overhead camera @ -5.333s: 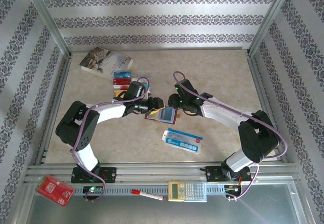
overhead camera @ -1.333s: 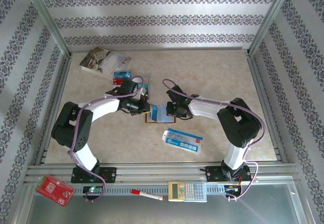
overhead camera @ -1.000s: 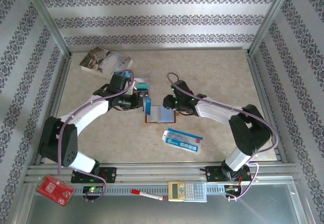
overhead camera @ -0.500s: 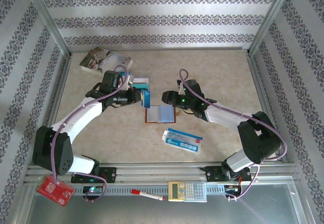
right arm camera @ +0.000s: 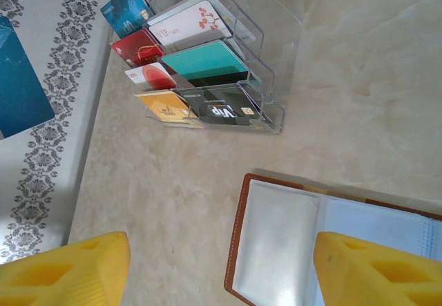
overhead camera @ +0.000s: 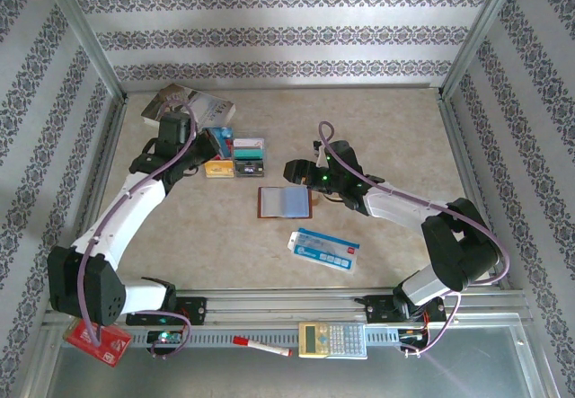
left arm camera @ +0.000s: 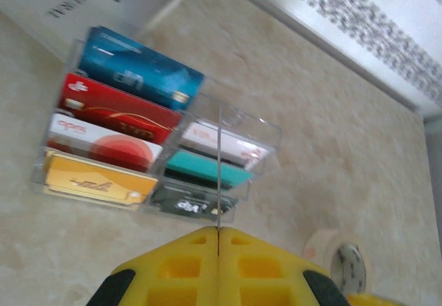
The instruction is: Take the credit cards out of the card holder
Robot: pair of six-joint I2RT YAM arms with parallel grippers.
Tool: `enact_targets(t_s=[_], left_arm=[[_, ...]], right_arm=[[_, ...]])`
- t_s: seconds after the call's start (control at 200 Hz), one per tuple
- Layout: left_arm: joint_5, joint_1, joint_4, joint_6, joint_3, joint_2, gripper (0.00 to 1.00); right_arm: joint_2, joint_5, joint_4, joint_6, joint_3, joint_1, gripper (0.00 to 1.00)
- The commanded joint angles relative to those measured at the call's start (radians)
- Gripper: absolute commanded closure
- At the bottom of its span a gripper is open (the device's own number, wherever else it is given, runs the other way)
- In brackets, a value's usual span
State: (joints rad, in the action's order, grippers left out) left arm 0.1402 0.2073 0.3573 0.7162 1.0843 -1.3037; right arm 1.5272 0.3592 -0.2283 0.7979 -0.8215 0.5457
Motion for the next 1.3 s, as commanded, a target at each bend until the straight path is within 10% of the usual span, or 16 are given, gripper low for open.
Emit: enact_targets(t_s=[0.0, 0.719, 1.294], left_arm=[[-0.146, -0.008, 0.034, 0.179, 0.064, -0.041, 1.0], [-0.294, -0.002, 0.507, 0.878, 0.551, -0.458, 1.0], [-0.304, 0.007, 0.537, 1.037, 0.645, -0.563, 1.0]], right_arm=[[-0.002, -0.023, 0.01, -0.003, 0.018, -0.006, 0.28], [-0.031, -0.049, 0.043, -0.012, 0.054, -0.023, 0.28], [-0.021, -0.088, 0.09, -0.065, 0.053, -0.021, 0.25]])
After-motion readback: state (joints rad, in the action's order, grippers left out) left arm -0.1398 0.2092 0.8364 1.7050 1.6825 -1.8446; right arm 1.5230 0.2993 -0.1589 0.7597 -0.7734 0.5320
